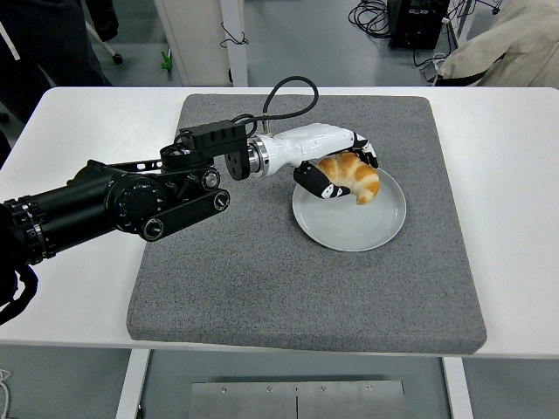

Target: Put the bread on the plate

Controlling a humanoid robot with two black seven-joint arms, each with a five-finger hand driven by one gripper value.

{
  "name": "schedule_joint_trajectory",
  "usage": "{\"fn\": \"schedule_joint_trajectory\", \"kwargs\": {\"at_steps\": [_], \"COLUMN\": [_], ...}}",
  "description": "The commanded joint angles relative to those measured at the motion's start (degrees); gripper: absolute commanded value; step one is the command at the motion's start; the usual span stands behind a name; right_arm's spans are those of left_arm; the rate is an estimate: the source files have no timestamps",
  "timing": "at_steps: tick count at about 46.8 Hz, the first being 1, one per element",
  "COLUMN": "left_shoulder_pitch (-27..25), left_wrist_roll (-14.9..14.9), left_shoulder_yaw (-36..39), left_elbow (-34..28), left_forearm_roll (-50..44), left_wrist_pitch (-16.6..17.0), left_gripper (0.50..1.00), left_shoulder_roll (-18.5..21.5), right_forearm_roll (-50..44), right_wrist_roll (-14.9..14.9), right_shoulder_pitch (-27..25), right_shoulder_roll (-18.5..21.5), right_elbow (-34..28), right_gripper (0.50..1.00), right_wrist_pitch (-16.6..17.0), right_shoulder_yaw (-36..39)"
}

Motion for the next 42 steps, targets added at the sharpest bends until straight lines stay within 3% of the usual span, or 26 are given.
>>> {"fn": "schedule_joint_trajectory", "kwargs": {"at_steps": [1,23,42], "left_shoulder_pitch": [0.49,1.9,2.78], "left_wrist_roll": [-0.09,-0.09,-0.09], "left_shoulder_yaw": [0.22,1.01,4.09], "left_elbow": [0.85,1.82,2.61], "left_forearm_roll": [-0.01,-0.01,0.08], "left_wrist_pitch": [0.39,0.65,3.99], "left_gripper": [0.645,0.645,0.645], "left_shoulder_roll": [-0.41,-1.82,-1.99], "right_forearm_roll": [0.0,0.0,0.0], "right_wrist_roll": [0.0,0.0,0.0], "right_shoulder_pitch": [-0.01,-0.01,-0.01], "right_shoulder_roll": [0.0,0.0,0.0], "right_elbow": [0.0,0.0,0.0], "right_gripper": [1.0,1.0,1.0], "right_wrist_pitch": [0.01,0.01,0.01], "right_shoulder_yaw": [0.0,0.0,0.0]}}
